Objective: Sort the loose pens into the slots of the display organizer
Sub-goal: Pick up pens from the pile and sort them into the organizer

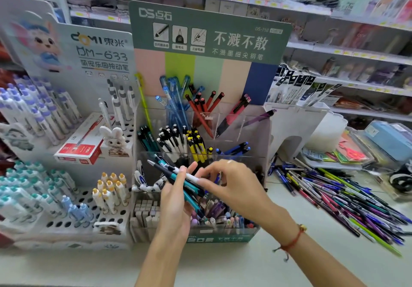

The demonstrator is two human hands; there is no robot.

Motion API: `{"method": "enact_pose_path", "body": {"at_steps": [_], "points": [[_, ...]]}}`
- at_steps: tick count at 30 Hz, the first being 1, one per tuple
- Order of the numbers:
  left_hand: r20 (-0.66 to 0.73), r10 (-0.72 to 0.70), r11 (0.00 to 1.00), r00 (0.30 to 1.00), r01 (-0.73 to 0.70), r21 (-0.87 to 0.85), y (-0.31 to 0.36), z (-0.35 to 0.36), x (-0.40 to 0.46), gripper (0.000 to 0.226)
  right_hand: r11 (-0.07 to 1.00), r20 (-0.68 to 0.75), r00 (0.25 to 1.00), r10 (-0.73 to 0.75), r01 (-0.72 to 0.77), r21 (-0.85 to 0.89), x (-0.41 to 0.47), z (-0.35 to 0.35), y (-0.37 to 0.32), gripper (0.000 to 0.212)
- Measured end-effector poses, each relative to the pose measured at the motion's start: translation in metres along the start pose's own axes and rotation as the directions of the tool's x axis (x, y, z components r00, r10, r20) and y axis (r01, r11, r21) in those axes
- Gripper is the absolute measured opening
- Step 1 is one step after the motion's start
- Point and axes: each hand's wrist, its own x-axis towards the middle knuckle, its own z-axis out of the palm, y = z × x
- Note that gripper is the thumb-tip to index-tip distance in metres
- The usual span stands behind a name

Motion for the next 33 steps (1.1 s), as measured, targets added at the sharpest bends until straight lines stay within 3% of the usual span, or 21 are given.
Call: {"method": "enact_pose_path", "body": {"at_steps": [9, 11, 13, 15, 19, 25, 30, 33], "points": [[-0.052, 0.036, 0.996, 0.998, -0.032, 0.078, 0.012, -0.020, 0.000, 0.028, 0.979, 0.240, 0.971, 0.010, -0.058, 0.194, 0.021, 0.005, -0.016, 0.017], [-0.122, 0.088, 0.996, 0.989, -0.087, 0.012, 0.023, -0.028, 0.003, 0.019, 0.963, 0.180, 0.983, 0.048, -0.093, 0.252, 0.030, -0.002, -0.016, 0.010], [-0.171, 0.104, 0.994, 0.980, -0.110, -0.025, 0.035, -0.037, 0.005, 0.014, 0.897, 0.058, 0.993, 0.104, -0.119, 0.425, 0.040, -0.010, -0.018, 0.005], [-0.219, 0.099, 0.994, 0.971, -0.107, -0.024, 0.041, -0.047, 0.007, 0.017, 0.865, -0.108, 0.987, 0.117, -0.048, 0.499, 0.054, -0.014, -0.020, 0.007], [-0.212, 0.059, 0.995, 0.975, -0.075, -0.066, 0.044, -0.057, 0.006, 0.018, 0.942, -0.349, 0.936, 0.044, 0.078, 0.326, 0.082, 0.003, -0.022, 0.015], [-0.118, 0.045, 0.994, 0.992, -0.056, -0.094, 0.040, -0.064, 0.003, 0.019, 0.980, -0.294, 0.937, -0.187, 0.155, -0.127, 0.095, 0.040, -0.004, 0.011], [-0.159, 0.023, 0.992, 0.987, -0.042, -0.118, 0.039, -0.064, 0.003, 0.014, 0.982, -0.345, 0.921, -0.183, 0.156, -0.104, 0.097, 0.036, -0.005, 0.012], [-0.153, -0.003, 0.990, 0.988, -0.018, -0.138, 0.038, -0.063, 0.004, 0.014, 0.949, -0.304, 0.923, -0.236, 0.152, -0.276, 0.101, 0.037, -0.006, 0.021]]}}
